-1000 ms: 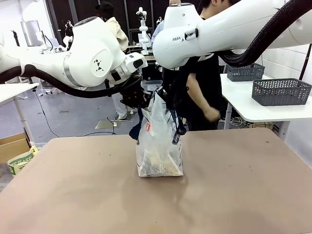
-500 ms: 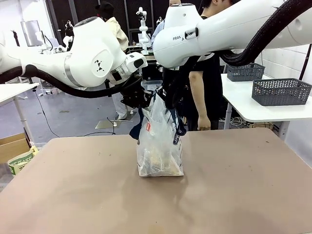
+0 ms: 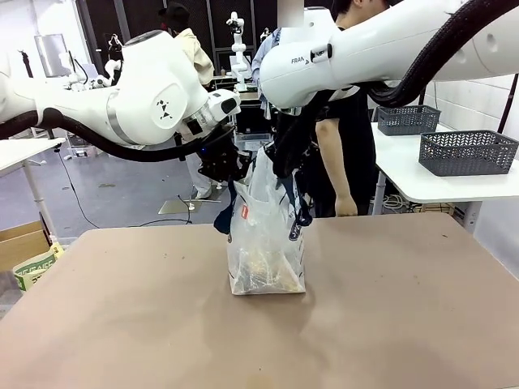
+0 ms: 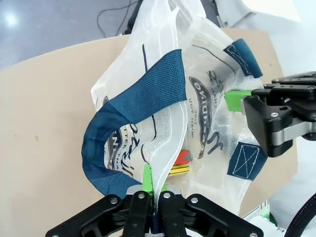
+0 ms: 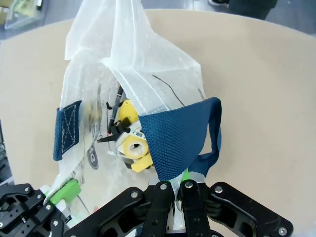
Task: Transfer purchased items from the store into the shopping bag.
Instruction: Move the Reusable shopping bag to the right side of the table.
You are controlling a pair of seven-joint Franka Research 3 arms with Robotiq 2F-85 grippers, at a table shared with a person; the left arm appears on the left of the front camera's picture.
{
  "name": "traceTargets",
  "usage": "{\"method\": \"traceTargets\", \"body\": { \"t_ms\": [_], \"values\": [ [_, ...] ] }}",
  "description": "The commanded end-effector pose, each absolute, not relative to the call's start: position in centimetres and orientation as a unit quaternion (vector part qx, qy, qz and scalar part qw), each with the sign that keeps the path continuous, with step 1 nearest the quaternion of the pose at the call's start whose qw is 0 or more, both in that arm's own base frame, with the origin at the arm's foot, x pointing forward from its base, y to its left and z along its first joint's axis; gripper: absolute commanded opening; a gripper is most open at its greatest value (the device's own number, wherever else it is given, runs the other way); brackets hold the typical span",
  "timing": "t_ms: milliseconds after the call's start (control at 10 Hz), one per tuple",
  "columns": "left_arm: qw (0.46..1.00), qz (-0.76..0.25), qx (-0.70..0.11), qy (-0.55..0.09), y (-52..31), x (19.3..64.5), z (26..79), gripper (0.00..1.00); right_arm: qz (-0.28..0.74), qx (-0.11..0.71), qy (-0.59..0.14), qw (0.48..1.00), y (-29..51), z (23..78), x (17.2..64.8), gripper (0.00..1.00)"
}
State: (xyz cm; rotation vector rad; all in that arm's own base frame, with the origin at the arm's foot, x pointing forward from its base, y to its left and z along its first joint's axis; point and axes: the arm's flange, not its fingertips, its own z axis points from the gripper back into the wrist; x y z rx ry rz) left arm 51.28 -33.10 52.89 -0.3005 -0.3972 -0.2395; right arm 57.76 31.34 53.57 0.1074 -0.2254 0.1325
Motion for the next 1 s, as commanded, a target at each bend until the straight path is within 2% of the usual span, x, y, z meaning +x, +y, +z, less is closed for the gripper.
{"method": "traceTargets", "body": {
  "t_ms": [0,100,200,400,900],
  "values": [
    [0.965,-0.098,-0.148,-0.193,-33.6,52.1,52.8,0.00,0.056,0.075,-0.103,0.990,31.4,53.0,58.6,0.00],
    [0.963,-0.119,-0.147,-0.191,-33.8,51.8,53.2,0.00,0.121,0.070,-0.117,0.983,31.4,53.1,58.4,0.00],
    [0.963,-0.110,-0.150,-0.194,-33.0,51.5,52.8,0.00,0.061,0.061,-0.109,0.990,31.3,53.4,58.0,0.00],
    [0.959,-0.136,-0.165,-0.188,-33.6,51.8,52.2,0.00,0.080,0.063,-0.111,0.989,31.4,53.4,58.2,0.00],
    [0.949,-0.140,-0.200,-0.199,-36.2,52.4,51.5,0.00,0.046,0.083,-0.115,0.989,33.0,53.5,59.7,0.00]
  ]
}}
